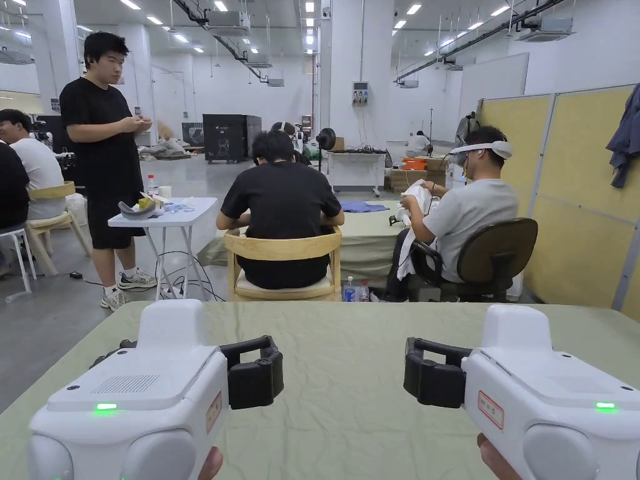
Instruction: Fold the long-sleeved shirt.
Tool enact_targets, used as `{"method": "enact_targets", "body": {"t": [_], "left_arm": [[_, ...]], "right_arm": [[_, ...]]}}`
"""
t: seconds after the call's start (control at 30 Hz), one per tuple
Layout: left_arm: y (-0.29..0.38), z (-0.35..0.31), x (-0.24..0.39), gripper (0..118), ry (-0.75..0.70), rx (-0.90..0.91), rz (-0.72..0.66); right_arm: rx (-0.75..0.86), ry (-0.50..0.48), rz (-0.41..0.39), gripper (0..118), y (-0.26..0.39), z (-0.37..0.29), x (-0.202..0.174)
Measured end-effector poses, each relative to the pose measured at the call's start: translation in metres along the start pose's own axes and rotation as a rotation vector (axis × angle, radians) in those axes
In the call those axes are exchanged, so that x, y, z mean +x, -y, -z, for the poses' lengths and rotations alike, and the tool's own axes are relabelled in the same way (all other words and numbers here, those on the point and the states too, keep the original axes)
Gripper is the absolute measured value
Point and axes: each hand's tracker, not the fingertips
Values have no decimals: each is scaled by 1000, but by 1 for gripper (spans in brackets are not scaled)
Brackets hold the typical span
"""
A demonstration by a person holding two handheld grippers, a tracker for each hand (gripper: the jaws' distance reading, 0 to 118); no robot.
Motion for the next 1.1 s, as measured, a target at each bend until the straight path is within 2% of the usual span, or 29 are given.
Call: {"method": "enact_targets", "body": {"t": [1.1], "left_arm": [[-2,2,3,118,6,4,3]], "right_arm": [[5,14,16,118,-2,0,3]]}}
